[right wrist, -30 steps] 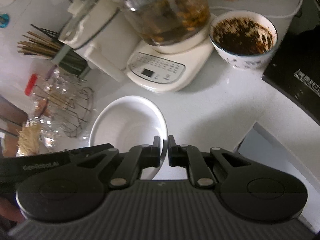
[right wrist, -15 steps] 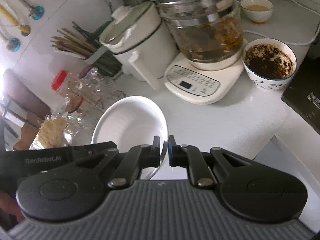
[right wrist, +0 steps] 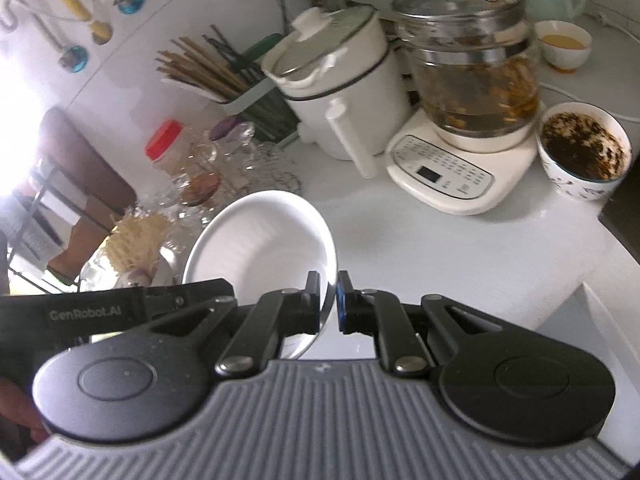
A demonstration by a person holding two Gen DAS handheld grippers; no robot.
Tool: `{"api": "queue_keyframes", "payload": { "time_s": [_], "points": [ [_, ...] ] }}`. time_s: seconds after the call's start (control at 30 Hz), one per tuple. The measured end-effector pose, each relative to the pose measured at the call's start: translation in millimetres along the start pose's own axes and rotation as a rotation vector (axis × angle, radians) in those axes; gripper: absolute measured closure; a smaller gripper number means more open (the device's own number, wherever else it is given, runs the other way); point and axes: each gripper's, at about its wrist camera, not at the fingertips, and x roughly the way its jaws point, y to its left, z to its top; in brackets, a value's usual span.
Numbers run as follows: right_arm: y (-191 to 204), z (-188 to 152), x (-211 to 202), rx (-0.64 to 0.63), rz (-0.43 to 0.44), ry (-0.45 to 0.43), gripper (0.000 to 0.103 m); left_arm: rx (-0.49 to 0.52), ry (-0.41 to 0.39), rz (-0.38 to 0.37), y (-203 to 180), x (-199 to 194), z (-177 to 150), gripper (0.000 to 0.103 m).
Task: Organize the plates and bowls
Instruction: 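Lift the white ceramic bowl and carry it over the nested plastic bowls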
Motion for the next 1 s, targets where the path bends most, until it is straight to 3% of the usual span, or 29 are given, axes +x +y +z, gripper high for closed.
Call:
{"api": "queue_keyframes", "payload": {
  "time_s": [0.33,0.7,1.0],
  "points": [
    [34.8,-5.8,13.4,-0.080,0.079,0.045,0.092,-0.079,-0.058,0.063,32.9,-36.0,-28.2,0.071],
    [97.3,-21.1,39.3,-0.223,0.179,0.123,0.091,-0.261,-0.148,0.145,87.5,-85.8,-65.3,0.071],
    [125.4,-44.8,59.2,-0.272,0.160,0.192,0.091,-0.341,-0.119,0.169,123.8,-89.8,-86.2,0.071]
  ]
}}
